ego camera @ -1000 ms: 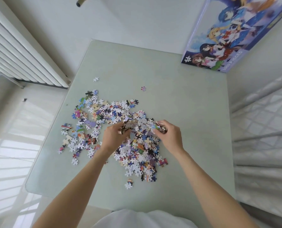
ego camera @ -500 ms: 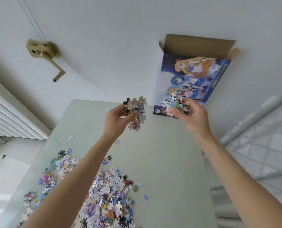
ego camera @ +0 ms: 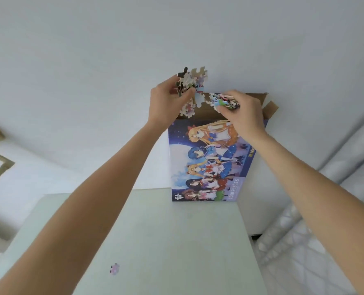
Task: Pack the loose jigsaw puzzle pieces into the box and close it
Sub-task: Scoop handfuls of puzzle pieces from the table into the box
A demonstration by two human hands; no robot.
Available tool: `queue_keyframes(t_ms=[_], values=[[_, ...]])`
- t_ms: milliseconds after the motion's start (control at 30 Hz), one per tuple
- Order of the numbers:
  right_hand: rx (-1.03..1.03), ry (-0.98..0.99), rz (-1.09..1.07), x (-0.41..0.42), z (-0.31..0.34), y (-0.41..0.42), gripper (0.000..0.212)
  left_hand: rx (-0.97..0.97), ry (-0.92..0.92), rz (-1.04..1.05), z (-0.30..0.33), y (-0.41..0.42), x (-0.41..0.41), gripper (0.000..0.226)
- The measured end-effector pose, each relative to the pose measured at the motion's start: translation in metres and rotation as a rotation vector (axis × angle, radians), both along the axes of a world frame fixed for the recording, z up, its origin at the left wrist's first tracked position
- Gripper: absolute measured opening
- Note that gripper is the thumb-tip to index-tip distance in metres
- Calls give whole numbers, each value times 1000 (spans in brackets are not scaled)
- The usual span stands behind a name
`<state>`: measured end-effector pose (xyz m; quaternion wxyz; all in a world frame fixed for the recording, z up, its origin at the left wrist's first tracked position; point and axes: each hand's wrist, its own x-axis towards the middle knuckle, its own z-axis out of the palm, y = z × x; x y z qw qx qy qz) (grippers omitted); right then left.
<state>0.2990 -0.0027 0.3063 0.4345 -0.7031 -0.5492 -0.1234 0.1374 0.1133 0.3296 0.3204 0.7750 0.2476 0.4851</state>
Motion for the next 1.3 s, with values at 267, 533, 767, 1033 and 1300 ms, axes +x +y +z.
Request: queue_keyframes(t_ms=[267,533,767,1033,1300], values=[[-284,-113,32,33,-3,12,36,690,427,-157,-15,28,14,29],[-370,-74,58,35,3,13,26,573,826,-154,-13,32,26,25],[-350,-101,84,23,6,18,18,431,767,-78,-13,25,24,24],[-202,-132,101,-1,3,10,21,515,672,-51,-30,15,-2,28],[-77,-284,84,-66,-40,-27,20,642,667,-38,-40,11,-37,30]])
